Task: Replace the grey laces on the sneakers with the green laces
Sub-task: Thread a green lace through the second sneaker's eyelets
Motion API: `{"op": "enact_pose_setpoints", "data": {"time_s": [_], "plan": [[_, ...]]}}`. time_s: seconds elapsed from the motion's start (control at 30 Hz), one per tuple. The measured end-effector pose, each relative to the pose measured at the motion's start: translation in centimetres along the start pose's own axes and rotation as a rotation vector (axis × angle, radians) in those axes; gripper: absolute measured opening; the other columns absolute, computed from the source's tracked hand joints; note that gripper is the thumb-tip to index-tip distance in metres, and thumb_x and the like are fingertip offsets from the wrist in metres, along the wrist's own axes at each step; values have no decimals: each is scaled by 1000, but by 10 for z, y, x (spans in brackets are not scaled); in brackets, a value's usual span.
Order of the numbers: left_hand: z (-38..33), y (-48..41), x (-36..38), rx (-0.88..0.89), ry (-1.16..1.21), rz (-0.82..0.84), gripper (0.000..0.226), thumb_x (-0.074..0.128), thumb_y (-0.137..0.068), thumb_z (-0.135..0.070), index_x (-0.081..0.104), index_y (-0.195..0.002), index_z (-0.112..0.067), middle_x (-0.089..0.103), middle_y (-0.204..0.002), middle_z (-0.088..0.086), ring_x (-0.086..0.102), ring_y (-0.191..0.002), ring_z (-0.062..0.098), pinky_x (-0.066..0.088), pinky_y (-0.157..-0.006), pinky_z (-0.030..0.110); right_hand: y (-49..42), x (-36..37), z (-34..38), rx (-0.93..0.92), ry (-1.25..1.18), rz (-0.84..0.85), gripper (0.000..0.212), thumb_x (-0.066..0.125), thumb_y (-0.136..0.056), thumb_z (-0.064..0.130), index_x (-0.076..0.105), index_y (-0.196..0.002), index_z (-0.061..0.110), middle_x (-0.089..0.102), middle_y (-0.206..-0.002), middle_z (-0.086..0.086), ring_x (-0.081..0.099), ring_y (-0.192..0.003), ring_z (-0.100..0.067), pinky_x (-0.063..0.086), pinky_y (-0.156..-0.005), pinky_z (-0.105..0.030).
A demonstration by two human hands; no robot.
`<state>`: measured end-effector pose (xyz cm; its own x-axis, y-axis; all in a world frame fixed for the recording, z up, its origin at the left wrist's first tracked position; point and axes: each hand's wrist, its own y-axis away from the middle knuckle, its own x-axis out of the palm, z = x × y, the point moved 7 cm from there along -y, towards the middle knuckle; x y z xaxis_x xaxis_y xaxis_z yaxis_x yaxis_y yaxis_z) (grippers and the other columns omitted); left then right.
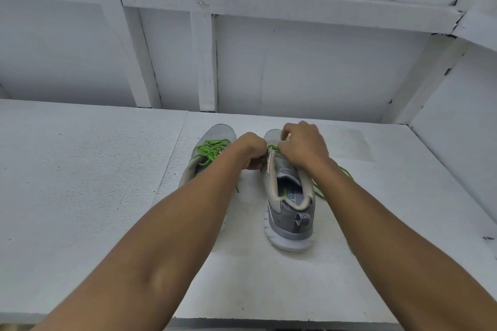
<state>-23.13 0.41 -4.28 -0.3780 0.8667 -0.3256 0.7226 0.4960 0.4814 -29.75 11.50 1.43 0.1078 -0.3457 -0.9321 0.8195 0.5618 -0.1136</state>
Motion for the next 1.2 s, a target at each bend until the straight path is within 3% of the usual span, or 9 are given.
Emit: {"op": "enact_pose_setpoints", "data": {"time_s": [0.1, 0.2, 0.3, 0.43, 0.53, 0.63, 0.73, 1.03, 1.2], "plan": [[-7, -4, -14, 44, 69, -48, 31, 39, -97, 1, 49, -69, -7, 63, -66, 9, 59, -45, 15, 56, -68, 35, 21, -7, -24, 164, -92, 12, 25, 59, -83, 29, 54, -98, 10, 56, -98, -10, 52, -88, -30, 35, -61, -31], [-27, -2, -44, 145, 183, -124, 27, 36, -100, -3, 47, -77, -10, 63, -93, 11, 63, -50, 15, 52, -64, 31, 47, -1, -44, 278, -276, 38, 37, 56, -90, 47, 53, -90, 10, 59, -91, -8, 53, -84, -28, 35, -60, -32], [-53, -3, -110, 204, 644, -241, 24, 26, -101, -1, 49, -96, -4, 61, -83, 10, 64, -49, 17, 50, -56, 31, 65, -2, -45, 271, -395, -5, 41, 62, -87, 52, 59, -85, 11, 61, -83, -3, 54, -76, -19, 36, -61, -31], [-73, 4, -209, 311, 1245, -417, 31, 23, -98, -2, 45, -77, -9, 45, -62, 4, 46, -42, 12, 38, -38, 18, 76, 2, -42, 240, -482, -78, 29, 65, -89, 42, 65, -90, 13, 61, -82, 2, 57, -79, -19, 38, -66, -28], [-87, 15, -188, 387, 550, -432, 30, 34, -94, 0, 49, -72, -16, 45, -64, 1, 36, -38, 9, 23, -39, 17, 79, 4, -42, 270, -534, -139, 24, 63, -91, 38, 63, -88, 14, 61, -82, 2, 56, -79, -18, 36, -67, -27], [-72, 12, -72, 423, -534, -67, 20, 46, -95, -7, 66, -93, -11, 65, -82, 6, 51, -62, 17, 40, -54, 25, 77, 6, -44, 275, -540, -144, 23, 63, -91, 37, 62, -84, 15, 61, -79, 2, 54, -75, -17, 35, -64, -28], [-35, 9, -3, 467, -1137, 41, 23, 49, -96, -21, 66, -101, -6, 69, -104, 13, 62, -91, 26, 51, -80, 35, 76, 7, -45, 273, -541, -160, 23, 63, -91, 36, 62, -82, 14, 62, -77, 2, 53, -69, -13, 37, -57, -25], [-118, 32, -154, 407, -1024, -644, 29, 44, -92, -9, 54, -117, 1, 54, -120, 25, 55, -108, 43, 47, -86, 43, 77, 11, -48, 282, -582, -184, 24, 63, -92, 36, 61, -80, 15, 59, -72, 8, 51, -67, -3, 35, -56, -16], [-75, 23, -46, 519, -1168, -152, 46, 51, -98, -21, 42, -143, -16, 56, -130, 16, 58, -112, 32, 46, -93, 40, 76, 11, -48, 286, -585, -182, 24, 63, -92, 36, 63, -83, 14, 60, -74, 6, 51, -67, -4, 36, -56, -16]]}}
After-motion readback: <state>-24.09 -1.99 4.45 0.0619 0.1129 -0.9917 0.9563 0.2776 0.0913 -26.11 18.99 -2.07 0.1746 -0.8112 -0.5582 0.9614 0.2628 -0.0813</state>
